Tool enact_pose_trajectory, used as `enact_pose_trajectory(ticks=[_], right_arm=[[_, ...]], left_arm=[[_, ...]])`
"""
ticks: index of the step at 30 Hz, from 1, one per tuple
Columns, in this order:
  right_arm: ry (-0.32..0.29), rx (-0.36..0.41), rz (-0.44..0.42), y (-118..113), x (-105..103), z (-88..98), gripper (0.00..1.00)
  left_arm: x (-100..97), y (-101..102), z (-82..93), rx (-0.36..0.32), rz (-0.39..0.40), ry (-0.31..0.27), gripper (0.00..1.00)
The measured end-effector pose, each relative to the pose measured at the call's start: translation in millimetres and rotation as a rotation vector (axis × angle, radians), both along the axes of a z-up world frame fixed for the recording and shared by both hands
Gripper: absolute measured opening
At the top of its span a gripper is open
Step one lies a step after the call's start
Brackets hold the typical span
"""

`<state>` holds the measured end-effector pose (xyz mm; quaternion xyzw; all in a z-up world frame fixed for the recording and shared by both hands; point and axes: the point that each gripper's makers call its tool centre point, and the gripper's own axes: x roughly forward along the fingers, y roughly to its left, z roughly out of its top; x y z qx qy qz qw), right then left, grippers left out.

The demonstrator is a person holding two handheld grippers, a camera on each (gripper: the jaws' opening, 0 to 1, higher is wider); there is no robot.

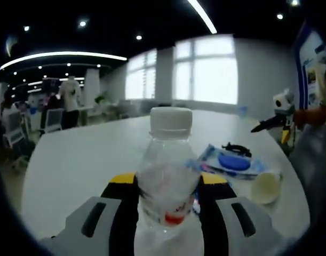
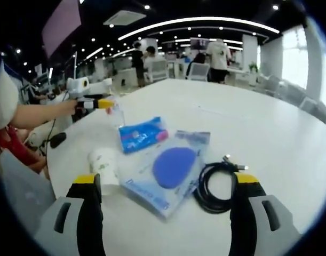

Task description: Arrange the tabletop items into an orderly group along one side of the table until the central work area is clear of visible clutter.

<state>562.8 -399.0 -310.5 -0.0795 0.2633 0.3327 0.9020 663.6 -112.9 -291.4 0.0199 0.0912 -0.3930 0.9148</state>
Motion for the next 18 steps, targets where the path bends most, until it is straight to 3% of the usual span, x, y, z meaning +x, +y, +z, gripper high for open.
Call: enact_pose_trajectory(ticks=[18], right_arm=[[0.015,-0.009,0.002,0.3,-2.2,-4.8,1.00]], left_arm=[[-0.3,-2.8,2.3,-0.006,0.040,0.005,0.43]])
